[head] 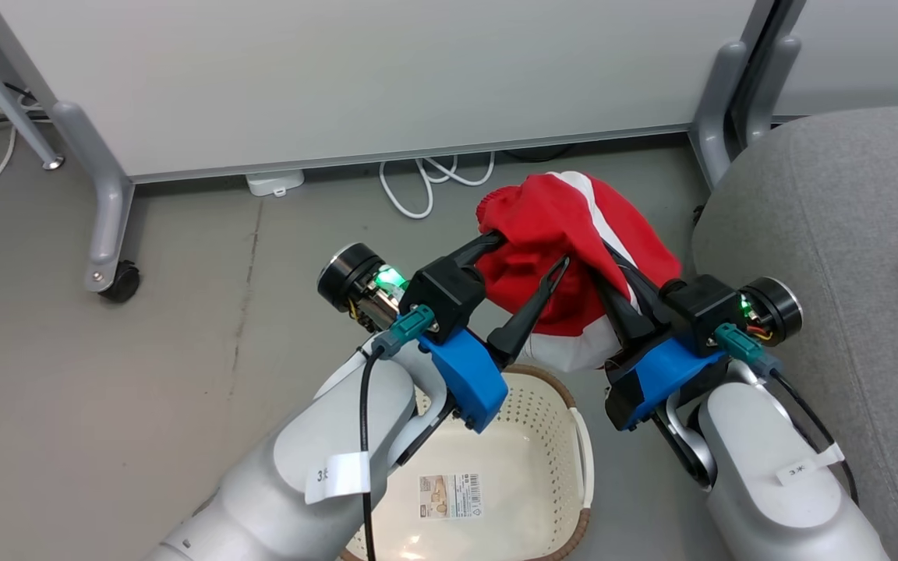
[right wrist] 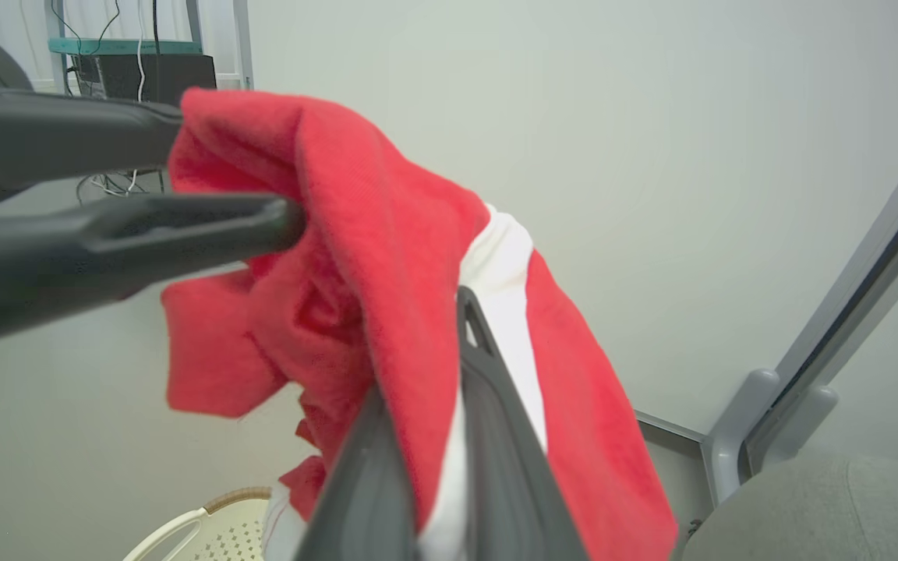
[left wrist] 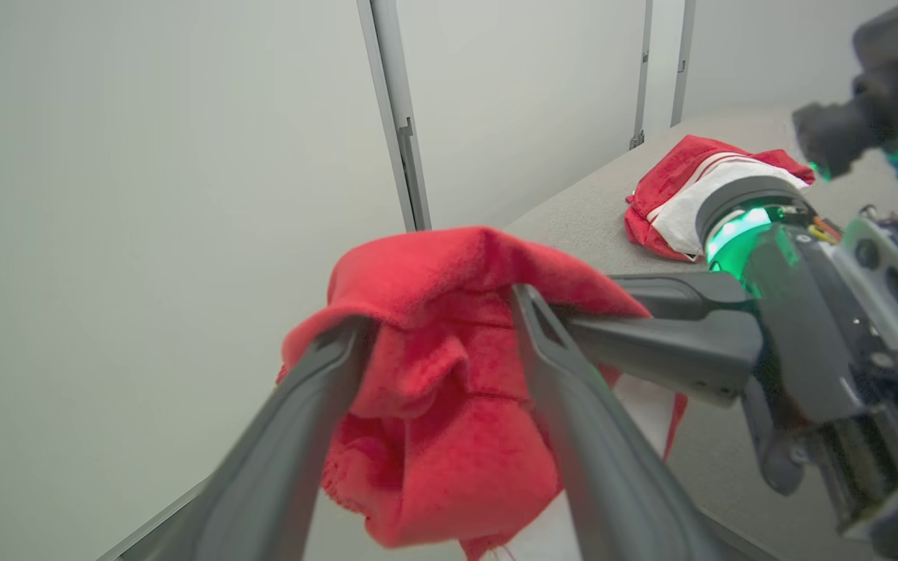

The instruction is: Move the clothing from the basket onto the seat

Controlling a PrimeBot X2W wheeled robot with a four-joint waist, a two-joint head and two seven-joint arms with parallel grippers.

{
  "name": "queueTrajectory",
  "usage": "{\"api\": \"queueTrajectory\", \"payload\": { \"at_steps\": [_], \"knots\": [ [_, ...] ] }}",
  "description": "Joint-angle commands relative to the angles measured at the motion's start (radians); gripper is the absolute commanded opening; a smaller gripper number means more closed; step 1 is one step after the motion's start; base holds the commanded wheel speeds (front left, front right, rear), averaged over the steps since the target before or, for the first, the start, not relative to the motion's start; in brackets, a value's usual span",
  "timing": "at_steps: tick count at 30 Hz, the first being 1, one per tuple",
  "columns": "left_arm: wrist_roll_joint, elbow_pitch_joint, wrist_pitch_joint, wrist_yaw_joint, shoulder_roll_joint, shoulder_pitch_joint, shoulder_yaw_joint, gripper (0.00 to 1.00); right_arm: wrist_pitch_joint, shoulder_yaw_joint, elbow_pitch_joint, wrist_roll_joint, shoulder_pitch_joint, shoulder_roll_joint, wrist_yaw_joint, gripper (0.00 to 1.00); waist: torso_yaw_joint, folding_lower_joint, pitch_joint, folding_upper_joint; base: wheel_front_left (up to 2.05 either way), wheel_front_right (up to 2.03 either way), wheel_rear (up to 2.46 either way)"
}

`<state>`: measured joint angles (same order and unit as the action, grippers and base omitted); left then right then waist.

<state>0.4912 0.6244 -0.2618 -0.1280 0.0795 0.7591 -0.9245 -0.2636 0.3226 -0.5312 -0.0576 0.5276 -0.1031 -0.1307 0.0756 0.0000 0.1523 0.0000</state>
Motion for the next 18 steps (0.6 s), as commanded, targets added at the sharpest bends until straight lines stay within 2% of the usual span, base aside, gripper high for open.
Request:
{"api": "queueTrajectory", "payload": {
  "at_steps": [1,18],
  "knots": [
    [-0.004,0.004,-0.005,0.006,0.004,-0.012,0.000,1.00,-0.001,-0.008,0.009,-0.009,-0.015,0.005,0.000,0.00,-0.011,0.0000,-0.001,0.0000,0.00,0.00,0.00],
    [-0.012,0.001,-0.004,0.005,0.019,-0.020,-0.015,1.00,-0.002,-0.133,0.057,-0.007,-0.043,0.022,0.000,0.00,-0.155,0.0000,0.044,0.0000,0.00,0.00,0.00]
  ]
}}
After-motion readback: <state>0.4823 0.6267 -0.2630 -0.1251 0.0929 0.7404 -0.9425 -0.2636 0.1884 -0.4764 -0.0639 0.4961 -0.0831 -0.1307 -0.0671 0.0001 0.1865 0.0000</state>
